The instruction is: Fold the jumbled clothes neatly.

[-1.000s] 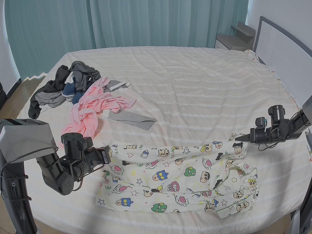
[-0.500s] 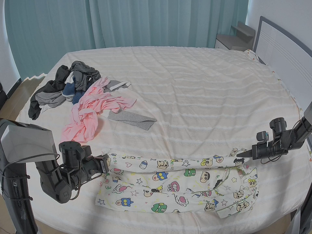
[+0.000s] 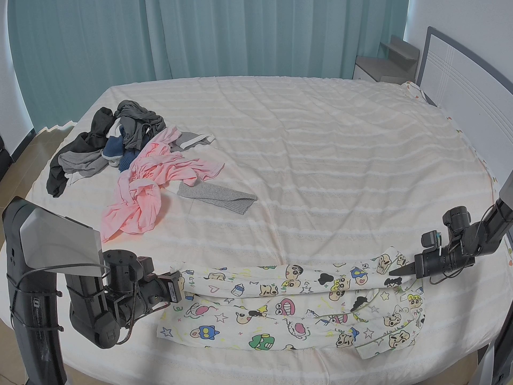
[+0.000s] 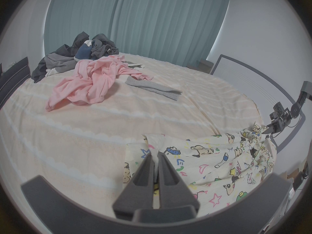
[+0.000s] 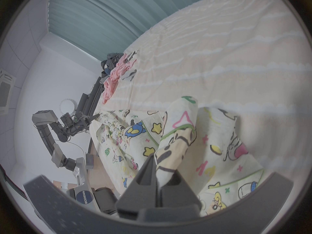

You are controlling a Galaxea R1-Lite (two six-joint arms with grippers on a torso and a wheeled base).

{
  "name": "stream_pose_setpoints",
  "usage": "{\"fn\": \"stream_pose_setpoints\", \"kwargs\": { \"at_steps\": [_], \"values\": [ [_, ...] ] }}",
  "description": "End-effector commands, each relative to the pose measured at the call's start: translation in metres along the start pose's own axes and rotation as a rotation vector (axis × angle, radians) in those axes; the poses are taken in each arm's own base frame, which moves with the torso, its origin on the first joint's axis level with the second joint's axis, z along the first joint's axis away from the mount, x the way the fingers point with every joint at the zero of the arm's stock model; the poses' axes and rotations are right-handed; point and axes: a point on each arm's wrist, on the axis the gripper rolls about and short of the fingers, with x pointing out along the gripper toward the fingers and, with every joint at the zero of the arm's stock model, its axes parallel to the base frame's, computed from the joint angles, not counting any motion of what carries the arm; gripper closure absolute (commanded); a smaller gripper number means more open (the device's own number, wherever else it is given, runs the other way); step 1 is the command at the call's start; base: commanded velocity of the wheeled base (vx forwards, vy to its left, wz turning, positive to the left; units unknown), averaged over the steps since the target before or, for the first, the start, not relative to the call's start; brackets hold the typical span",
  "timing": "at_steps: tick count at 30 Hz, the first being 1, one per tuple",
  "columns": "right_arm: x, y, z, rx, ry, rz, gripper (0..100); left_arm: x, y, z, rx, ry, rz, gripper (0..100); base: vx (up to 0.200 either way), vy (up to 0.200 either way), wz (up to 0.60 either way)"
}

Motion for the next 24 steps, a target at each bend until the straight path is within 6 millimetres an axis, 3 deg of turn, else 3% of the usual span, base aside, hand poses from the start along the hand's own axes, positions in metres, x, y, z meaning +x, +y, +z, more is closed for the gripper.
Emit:
{"fn": "stream_pose_setpoints", "kwargs": {
  "at_steps": [1,13,24],
  "values": [
    [0.001,0.0,-0.007,0.012,0.027,0.005,100,0.002,0.001,-0.009,0.001,0.034,0.005,100,0.0,0.0,0.0],
    [0.007,-0.002,-0.027,0.023,0.101,-0.017,100,0.002,0.003,-0.02,0.001,0.055,0.014,100,0.0,0.0,0.0],
    [0.006,0.0,-0.032,0.035,0.142,-0.009,100,0.002,0.003,-0.022,0.001,0.063,0.017,100,0.0,0.0,0.0]
  ]
}}
